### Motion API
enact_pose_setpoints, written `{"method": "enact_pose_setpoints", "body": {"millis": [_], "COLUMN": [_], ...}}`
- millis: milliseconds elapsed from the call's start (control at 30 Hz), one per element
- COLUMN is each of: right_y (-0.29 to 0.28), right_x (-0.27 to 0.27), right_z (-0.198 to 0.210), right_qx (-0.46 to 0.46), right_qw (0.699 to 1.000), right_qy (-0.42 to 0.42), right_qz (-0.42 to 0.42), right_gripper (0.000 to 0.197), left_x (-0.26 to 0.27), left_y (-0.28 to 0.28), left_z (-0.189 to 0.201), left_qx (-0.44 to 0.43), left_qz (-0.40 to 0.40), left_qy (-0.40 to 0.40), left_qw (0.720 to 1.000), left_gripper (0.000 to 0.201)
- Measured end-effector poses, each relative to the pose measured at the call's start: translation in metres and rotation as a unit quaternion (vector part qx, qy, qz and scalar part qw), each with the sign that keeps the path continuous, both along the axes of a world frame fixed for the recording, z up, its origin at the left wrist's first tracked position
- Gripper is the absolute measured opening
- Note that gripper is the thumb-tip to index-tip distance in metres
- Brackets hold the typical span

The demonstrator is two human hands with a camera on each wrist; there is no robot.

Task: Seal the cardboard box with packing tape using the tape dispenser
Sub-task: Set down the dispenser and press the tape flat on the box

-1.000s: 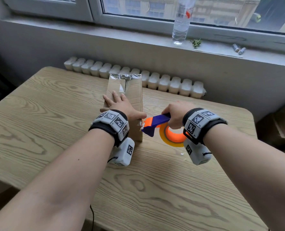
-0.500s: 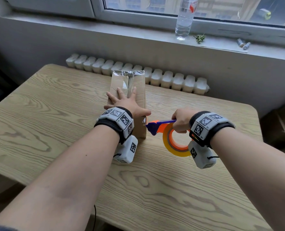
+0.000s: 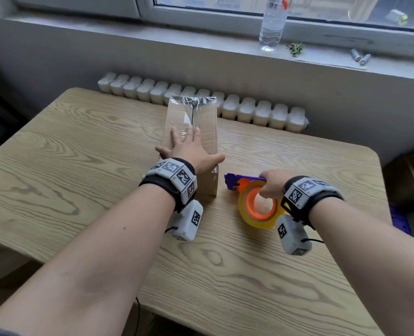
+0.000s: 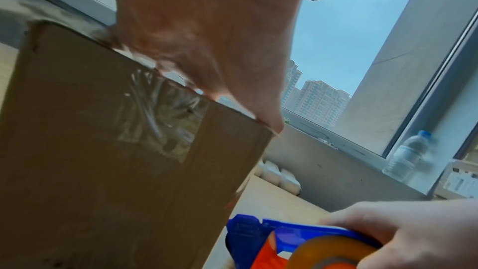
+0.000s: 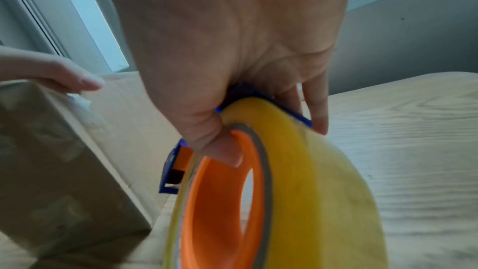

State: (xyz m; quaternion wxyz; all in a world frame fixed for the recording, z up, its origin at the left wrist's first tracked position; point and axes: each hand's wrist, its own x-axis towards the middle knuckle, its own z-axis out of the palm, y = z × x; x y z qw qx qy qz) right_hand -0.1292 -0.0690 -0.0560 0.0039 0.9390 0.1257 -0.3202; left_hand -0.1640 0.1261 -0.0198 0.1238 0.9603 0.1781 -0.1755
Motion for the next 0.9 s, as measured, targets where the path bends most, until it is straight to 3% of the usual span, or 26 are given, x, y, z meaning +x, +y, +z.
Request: {"method": "enact_pose_setpoints", "body": {"millis": [200, 433, 633, 900], "right_y": [0.006, 0.044, 0.080, 0.118], "right_x": [0.009, 0.007, -0.004, -0.022], "right_z": [0.021, 0.061, 0.094, 0.090], "right_qx": [-0.013, 0.066, 0.113, 0.136], "right_qw": [0.999, 0.993, 0.979, 0.977], "right_qy": [-0.039, -0.090, -0.151, -0.139], "right_qz": [0.007, 0.038, 0.078, 0.088], "right_gripper": [0.059, 0.057, 0.053, 0.055], "left_x": [-0.004, -0.010, -0.020, -0.038], "left_y": [0.008, 0.032, 0.067, 0.094], "left_z": [-0.001, 0.014, 0.040, 0.046], "left_qx": [0.000, -0.011, -0.050, -0.066], "left_qz": [-0.037, -0.139, -0.116, -0.135], "left_qy": [0.010, 0.041, -0.025, 0.019], "left_qw": [0.999, 0.989, 0.992, 0.988], "left_gripper": [0.098, 0.074, 0.065, 0.064]}}
